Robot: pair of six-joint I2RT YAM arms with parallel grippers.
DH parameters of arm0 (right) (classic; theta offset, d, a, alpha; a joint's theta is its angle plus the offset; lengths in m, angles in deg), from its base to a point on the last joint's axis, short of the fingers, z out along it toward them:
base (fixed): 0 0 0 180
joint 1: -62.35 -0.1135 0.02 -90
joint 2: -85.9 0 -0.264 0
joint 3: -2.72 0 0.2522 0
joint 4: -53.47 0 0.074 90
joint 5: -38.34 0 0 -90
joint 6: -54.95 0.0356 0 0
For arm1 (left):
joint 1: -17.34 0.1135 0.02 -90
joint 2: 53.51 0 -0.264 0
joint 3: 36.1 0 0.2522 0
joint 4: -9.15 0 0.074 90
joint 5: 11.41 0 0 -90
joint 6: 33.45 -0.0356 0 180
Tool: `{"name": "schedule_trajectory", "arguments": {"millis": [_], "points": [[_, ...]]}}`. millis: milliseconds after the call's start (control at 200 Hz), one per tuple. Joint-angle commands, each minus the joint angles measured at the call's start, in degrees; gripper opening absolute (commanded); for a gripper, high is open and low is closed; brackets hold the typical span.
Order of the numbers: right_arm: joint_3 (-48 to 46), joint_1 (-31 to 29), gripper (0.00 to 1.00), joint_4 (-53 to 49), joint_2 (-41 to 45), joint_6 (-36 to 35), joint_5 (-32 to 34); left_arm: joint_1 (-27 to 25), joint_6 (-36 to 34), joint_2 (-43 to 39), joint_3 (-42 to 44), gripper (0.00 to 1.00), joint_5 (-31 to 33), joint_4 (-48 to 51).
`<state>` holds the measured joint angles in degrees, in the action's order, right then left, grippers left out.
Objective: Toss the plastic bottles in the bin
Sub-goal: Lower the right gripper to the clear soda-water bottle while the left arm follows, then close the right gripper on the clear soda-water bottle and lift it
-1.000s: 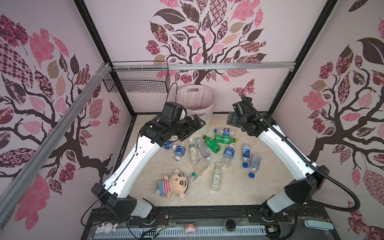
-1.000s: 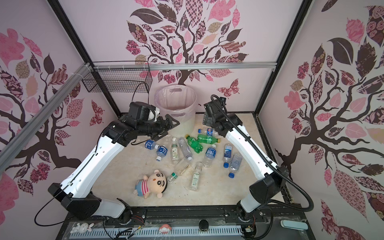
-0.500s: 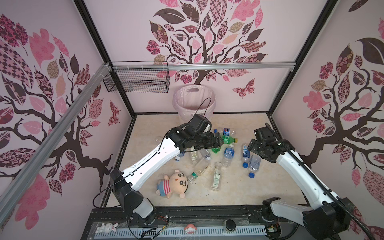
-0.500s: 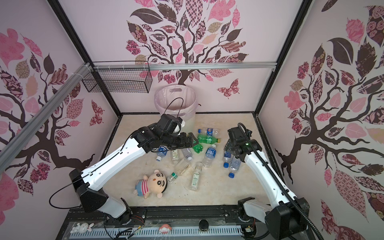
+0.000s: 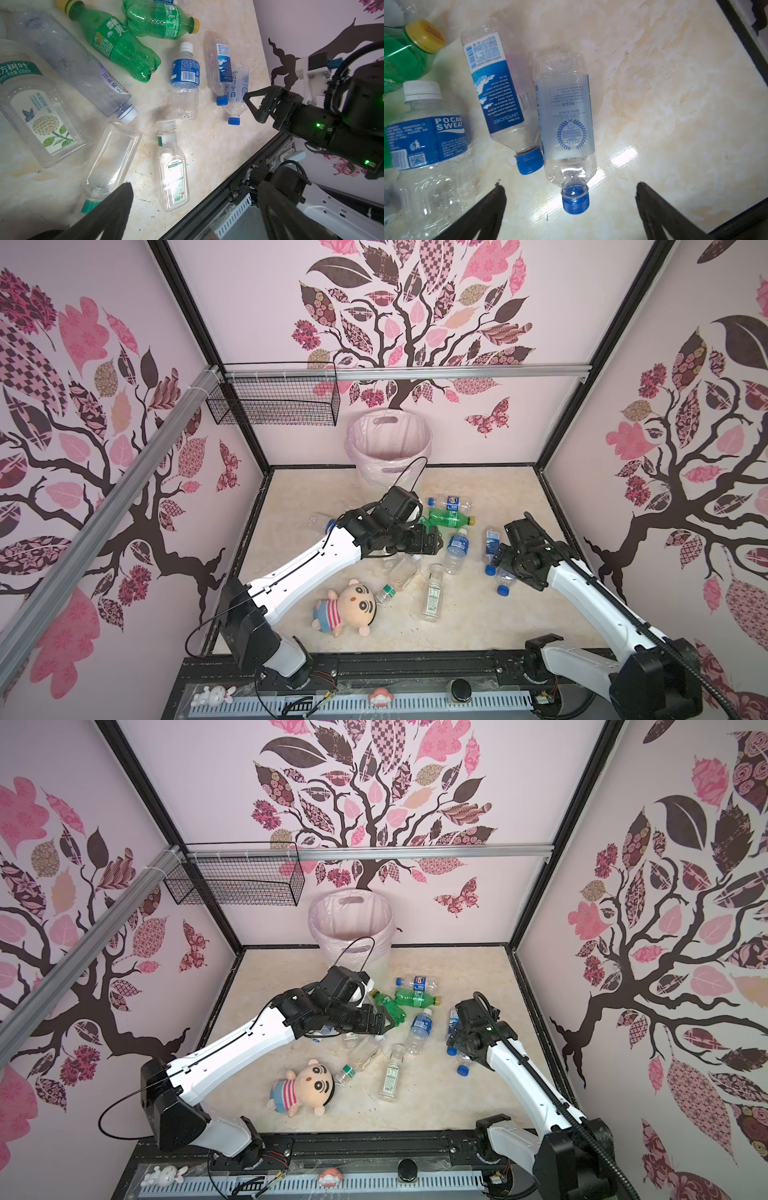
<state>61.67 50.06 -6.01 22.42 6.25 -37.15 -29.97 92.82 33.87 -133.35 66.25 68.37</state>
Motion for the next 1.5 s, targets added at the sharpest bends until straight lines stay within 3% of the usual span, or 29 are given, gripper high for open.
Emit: {"name": "schedule_trajectory", "arguments": {"millis": [0,235,505,1120,1300,1495], "points": [[-1.1,1.4,0.99,2.9,0.6,-1.6,-1.0,-0.4,-1.8,-0.8,0.9,0.97,-0.5,-0.9],[-2.9,4.2,0.95,9.5,-2.8,-6.2,-4.8,-0.3,-1.8,-0.3,1.9,0.97,-0.7,-1.6],[-5.1,7.8,0.83,12.8,-4.1,-8.2,-6.4,-0.5,-2.4,1.3,-0.3,0.97,-0.9,-1.0],[-8.3,9.3,0.66,16.6,-7.1,-10.0,-7.3,-0.4,-3.2,2.4,-0.9,0.97,-0.5,-1.0],[-7.7,9.7,0.55,16.7,-8.9,-10.4,-7.7,-0.4,-3.6,3.2,-1.9,0.97,-0.5,-0.7],[-7.0,9.8,0.49,15.6,-8.9,-10.4,-7.5,-0.4,-3.6,4.0,-2.9,0.97,-0.6,-0.7]]}}
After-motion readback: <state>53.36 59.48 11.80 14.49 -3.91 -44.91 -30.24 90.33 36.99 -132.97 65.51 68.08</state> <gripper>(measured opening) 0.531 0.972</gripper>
